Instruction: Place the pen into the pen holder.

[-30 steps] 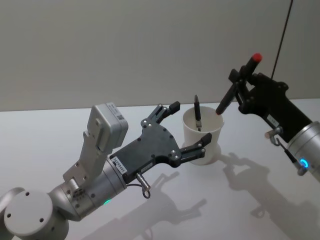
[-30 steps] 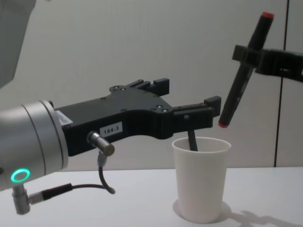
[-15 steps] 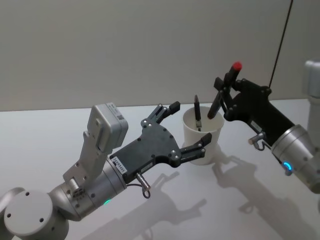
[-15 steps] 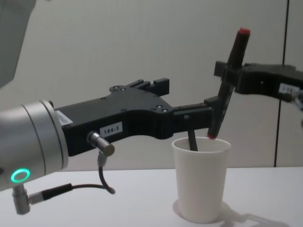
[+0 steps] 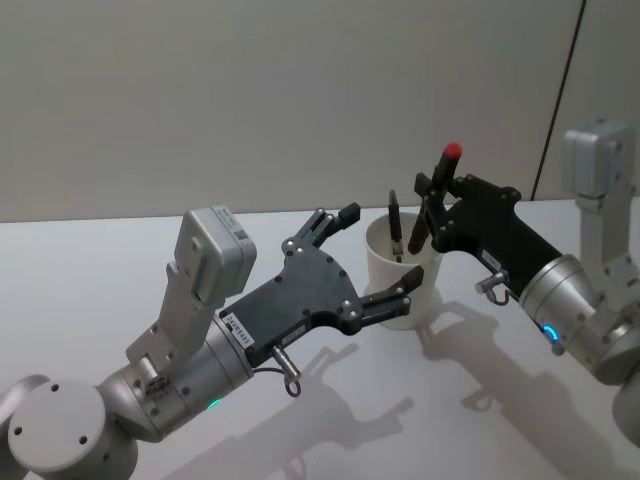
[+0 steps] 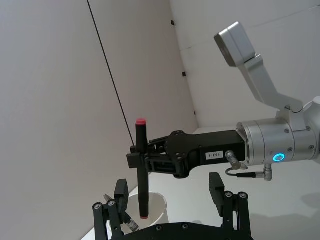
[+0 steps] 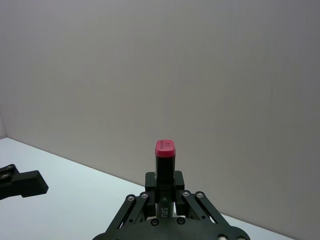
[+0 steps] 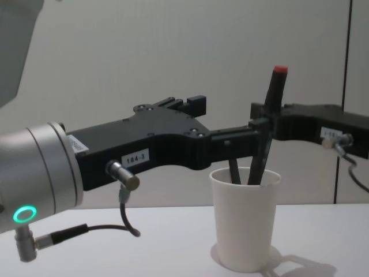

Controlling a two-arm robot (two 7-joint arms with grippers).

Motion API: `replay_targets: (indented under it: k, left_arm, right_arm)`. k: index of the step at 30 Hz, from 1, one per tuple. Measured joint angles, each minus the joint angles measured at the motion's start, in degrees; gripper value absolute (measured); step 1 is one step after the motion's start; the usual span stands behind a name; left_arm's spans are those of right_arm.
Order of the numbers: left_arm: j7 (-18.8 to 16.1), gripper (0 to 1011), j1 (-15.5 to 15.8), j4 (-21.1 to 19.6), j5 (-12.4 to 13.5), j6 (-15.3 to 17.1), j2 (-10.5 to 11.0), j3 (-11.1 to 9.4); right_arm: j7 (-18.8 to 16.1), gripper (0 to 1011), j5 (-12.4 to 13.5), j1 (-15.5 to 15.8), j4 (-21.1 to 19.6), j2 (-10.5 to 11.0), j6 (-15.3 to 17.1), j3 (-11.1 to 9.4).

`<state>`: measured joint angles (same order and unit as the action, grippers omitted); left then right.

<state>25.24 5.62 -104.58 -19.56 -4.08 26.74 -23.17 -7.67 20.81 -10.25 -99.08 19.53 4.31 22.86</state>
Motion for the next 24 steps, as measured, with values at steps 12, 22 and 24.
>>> replay_targets:
  k: [12, 22, 24]
  left_arm:
    - [0.0, 1001, 0.0, 0.0, 0.0, 0.0, 0.0, 0.0]
    - [0.0, 1001, 0.0, 0.0, 0.0, 0.0, 0.0, 0.0]
    - [0.0, 1001, 0.0, 0.0, 0.0, 0.0, 0.0, 0.0]
  right_arm:
    - [0.4, 305, -0.8, -0.9, 1.9, -1.3, 1.4, 0.3]
    - [0.6, 619, -1.1, -1.2, 2.6, -1.7, 1.9, 0.4]
    - [0.6, 701, -1.1, -1.2, 2.7, -1.8, 1.9, 0.4]
